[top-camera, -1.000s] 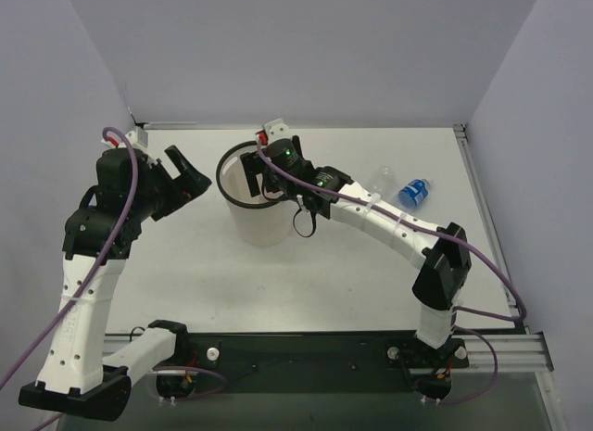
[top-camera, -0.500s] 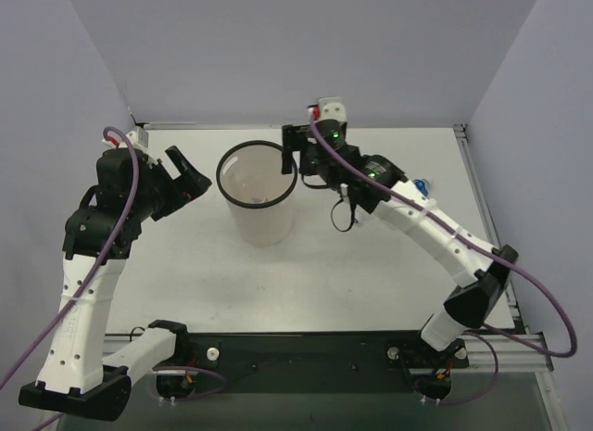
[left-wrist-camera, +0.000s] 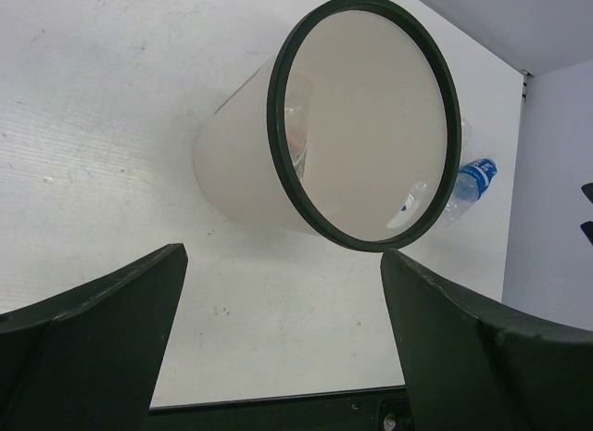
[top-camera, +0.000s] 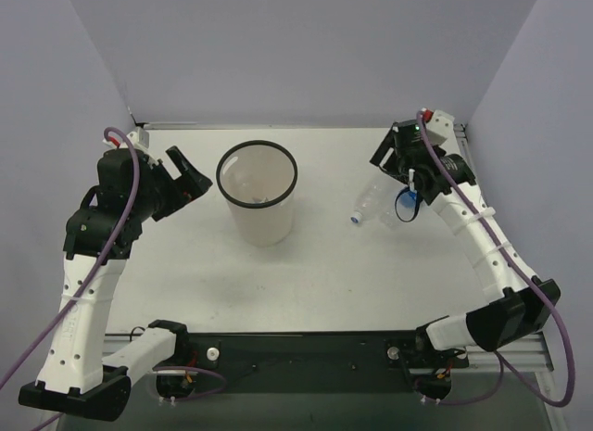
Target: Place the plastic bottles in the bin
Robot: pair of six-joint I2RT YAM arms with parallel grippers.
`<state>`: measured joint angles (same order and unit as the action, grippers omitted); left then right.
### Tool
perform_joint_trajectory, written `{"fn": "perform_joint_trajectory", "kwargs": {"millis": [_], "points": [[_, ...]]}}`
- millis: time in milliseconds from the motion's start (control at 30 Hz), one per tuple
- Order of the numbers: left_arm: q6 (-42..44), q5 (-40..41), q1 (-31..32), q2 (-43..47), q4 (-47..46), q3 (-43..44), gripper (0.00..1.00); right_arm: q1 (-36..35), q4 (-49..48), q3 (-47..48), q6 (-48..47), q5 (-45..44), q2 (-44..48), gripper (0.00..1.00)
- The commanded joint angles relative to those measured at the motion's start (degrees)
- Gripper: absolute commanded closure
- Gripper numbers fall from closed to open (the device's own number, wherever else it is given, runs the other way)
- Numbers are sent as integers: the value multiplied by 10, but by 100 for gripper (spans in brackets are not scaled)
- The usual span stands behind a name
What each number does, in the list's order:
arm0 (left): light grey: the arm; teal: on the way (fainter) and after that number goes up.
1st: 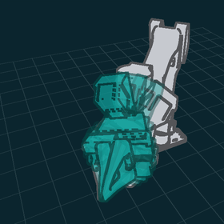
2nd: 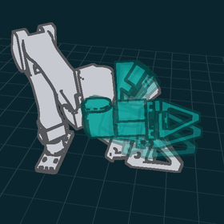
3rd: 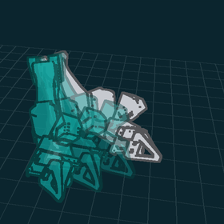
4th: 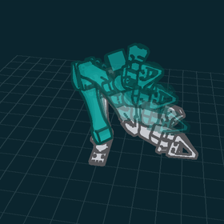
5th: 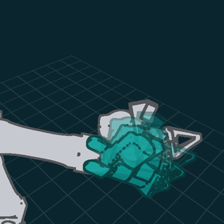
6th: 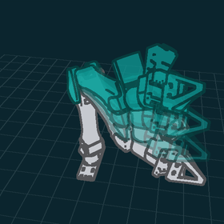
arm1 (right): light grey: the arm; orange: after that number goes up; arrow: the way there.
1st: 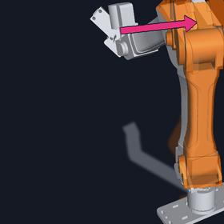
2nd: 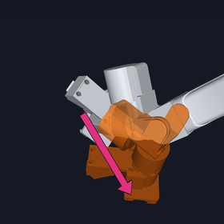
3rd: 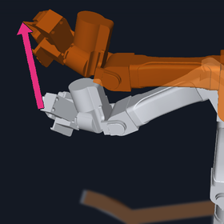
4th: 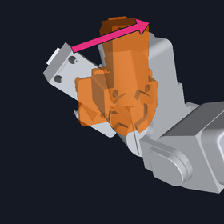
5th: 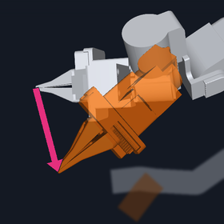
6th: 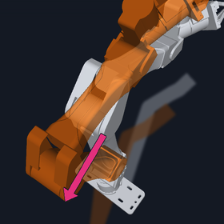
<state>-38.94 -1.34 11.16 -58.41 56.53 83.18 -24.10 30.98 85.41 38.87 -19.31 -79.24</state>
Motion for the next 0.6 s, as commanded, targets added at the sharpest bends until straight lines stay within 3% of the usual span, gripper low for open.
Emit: {"fn": "perform_joint_trajectory", "kwargs": {"millis": [0, 200, 567], "points": [[-9, -4, 2, 9, -17, -5, 3, 81, 58, -26, 97, 42, -12, 27], [-11, -1, 2, 13, -11, -12, 2, 142, 59, -80, 135, 85, -37, 24], [-5, 9, 4, 10, -2, -3, 2, 174, 22, -116, 168, 124, -129, 22]]}}
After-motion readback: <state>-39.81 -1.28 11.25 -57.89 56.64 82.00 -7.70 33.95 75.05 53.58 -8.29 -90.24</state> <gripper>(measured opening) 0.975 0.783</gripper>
